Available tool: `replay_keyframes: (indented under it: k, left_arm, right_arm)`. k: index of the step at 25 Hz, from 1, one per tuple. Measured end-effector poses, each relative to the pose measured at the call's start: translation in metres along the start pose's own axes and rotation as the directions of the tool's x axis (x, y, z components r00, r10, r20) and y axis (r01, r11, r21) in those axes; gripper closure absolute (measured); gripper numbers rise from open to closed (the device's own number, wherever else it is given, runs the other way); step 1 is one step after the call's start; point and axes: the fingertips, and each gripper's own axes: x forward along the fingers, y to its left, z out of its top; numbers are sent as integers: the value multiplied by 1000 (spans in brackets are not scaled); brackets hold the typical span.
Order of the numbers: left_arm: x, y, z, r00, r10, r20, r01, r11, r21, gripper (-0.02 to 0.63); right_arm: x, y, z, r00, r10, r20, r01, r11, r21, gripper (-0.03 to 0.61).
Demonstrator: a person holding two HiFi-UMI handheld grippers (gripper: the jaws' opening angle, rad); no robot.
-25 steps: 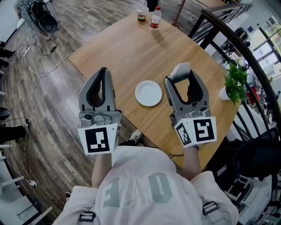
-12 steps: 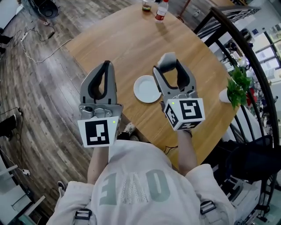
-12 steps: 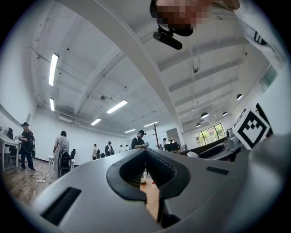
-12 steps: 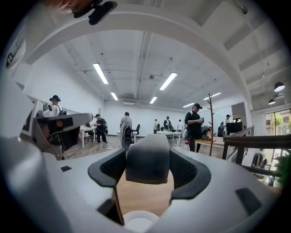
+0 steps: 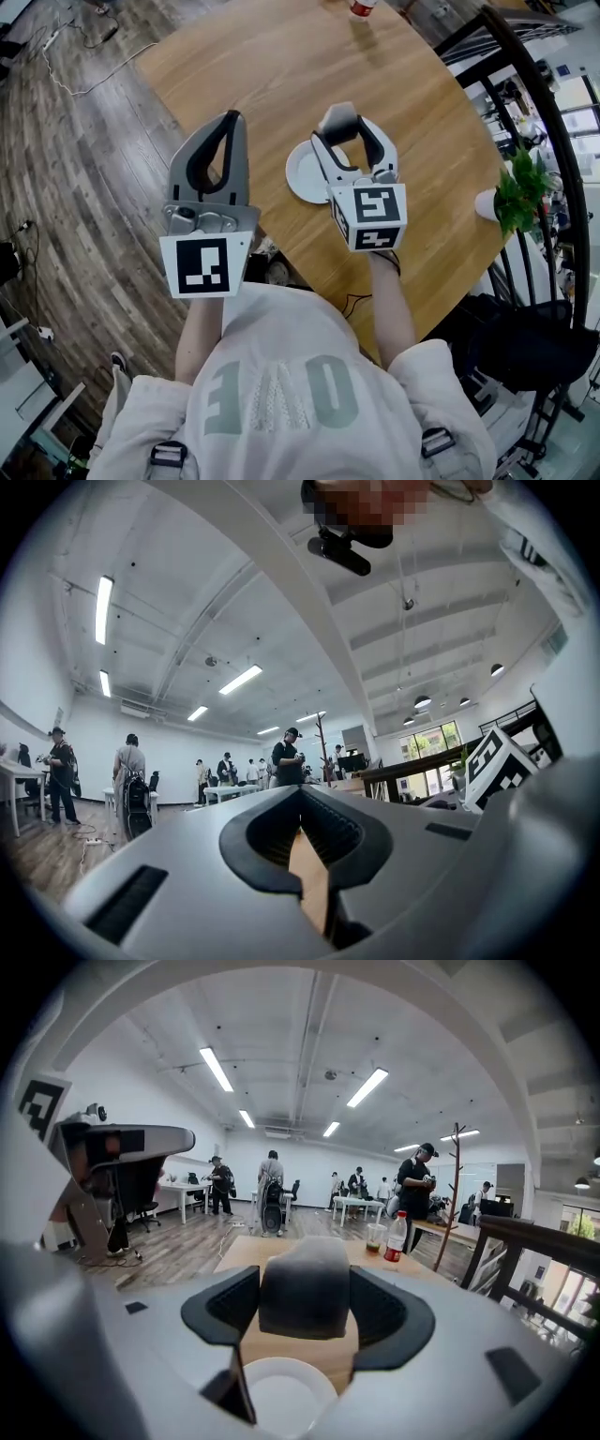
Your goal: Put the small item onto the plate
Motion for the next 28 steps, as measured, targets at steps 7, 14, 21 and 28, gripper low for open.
replay_keyframes:
  k: [7,14,21,28]
  left_arm:
    - [8,1,-15,1000,-1,-30,1,1000,-4,606]
    - [7,-4,-26,998,-9,-61,10,1000,17,606]
    - [6,1,-33,997,10,-74,-9,1000,15,605]
    - [4,0,-38,995,8,-98,-6,1000,16,606]
  right_arm:
    - [27,5,-58,989,28,-146,-29,1000,-6,270]
    - [38,23,-128,930,98,-354,-92,995,36,270]
    - [47,28,-174,880,125,-459,-122,992,37,270]
    - [49,29,-190,845,141,-516,-113,990,87,270]
